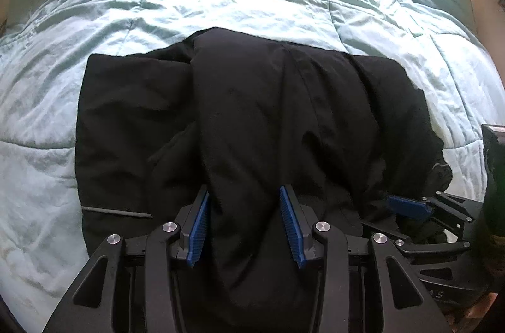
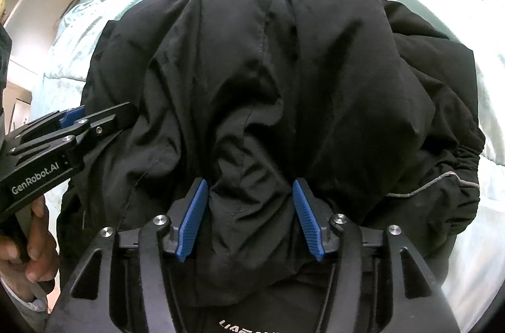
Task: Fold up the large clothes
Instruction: 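Grasp the jacket hem with both tools and fold it toward the collar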
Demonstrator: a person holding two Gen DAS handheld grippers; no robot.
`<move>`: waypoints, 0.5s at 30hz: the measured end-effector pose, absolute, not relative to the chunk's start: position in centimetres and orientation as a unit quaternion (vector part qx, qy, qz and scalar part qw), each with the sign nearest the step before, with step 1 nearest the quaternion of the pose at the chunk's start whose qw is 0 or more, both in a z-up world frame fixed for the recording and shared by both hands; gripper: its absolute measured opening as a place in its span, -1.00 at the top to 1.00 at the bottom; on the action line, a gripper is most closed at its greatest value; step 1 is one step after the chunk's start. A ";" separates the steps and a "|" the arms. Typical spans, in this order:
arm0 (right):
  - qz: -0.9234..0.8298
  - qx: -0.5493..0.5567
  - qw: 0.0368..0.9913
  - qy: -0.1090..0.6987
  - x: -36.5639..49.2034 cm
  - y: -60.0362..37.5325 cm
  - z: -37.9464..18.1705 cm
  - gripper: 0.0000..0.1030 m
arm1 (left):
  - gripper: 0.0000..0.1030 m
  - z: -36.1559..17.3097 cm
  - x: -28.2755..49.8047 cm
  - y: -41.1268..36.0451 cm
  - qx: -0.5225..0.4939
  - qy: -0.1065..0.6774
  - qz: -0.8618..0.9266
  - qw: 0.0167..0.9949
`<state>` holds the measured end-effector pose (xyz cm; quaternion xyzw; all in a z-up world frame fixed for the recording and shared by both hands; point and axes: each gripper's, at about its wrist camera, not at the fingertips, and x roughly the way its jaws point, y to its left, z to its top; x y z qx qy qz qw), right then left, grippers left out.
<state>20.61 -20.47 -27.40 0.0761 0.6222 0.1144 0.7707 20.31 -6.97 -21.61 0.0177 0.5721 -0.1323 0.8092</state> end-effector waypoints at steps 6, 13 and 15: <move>0.086 0.037 0.776 0.624 20.7 -18.5 -29.4 -0.14 | 0.10 -25.1 21.0 -6.0 -0.002 0.588 -0.131 0.798; 0.087 -0.009 0.807 0.585 17.4 -17.9 -24.2 -0.16 | 0.10 -20.2 18.0 -3.1 -0.074 0.563 -0.197 0.799; 0.091 -0.025 0.801 0.592 16.3 -17.2 -24.9 -0.16 | 0.10 -21.1 17.6 -3.2 -0.072 0.583 -0.189 0.787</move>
